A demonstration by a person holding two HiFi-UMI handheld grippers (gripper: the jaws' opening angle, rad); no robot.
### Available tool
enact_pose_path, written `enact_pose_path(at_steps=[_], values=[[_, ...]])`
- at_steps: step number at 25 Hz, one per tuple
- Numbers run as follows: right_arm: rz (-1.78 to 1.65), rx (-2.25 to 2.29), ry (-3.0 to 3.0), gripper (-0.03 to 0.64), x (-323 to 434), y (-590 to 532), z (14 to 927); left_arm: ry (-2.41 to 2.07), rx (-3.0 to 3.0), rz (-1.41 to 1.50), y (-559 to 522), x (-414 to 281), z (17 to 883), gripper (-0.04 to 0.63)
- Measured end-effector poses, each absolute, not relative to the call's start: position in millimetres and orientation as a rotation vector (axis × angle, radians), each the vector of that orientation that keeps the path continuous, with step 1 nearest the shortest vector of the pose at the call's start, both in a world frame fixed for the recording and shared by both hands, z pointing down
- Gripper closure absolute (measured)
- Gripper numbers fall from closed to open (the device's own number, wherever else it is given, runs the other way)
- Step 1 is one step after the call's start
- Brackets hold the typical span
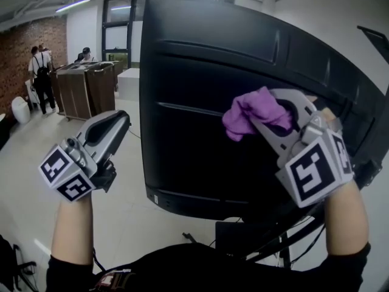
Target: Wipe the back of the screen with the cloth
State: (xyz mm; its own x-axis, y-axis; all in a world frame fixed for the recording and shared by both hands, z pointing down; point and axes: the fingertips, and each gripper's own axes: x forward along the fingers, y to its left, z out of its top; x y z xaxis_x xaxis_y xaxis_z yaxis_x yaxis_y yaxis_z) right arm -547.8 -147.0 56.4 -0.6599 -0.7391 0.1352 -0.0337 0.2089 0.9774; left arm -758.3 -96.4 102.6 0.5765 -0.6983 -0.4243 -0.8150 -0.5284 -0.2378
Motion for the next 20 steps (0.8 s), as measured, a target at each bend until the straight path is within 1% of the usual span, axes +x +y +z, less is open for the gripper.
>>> enact_pose_path(at_steps=[5, 8, 10, 14, 20], values=[[-1.661, 0.491, -1.882, 0.508, -675, -122, 120, 1.259, -2.415, 0.390, -88, -777, 117, 0.563], [-1.741, 0.461, -1.733, 0.508, -724, -133, 152, 1.271, -2.419, 0.394, -78, -785, 123, 0.563], [-1.764, 0.480, -1.647, 0.508, -739, -145, 162, 1.276, -2.419, 0.400, -70, -790, 126, 0.563], [-1.714, 0.520, -1.607, 0.508, -728, -165, 169, 1.281, -2.416, 0.410, -59, -800, 130, 0.563], [-1.636, 0.616, -1.452, 0.508, -656, -185, 174, 1.261, -2.432, 0.439, -52, -803, 136, 0.563]])
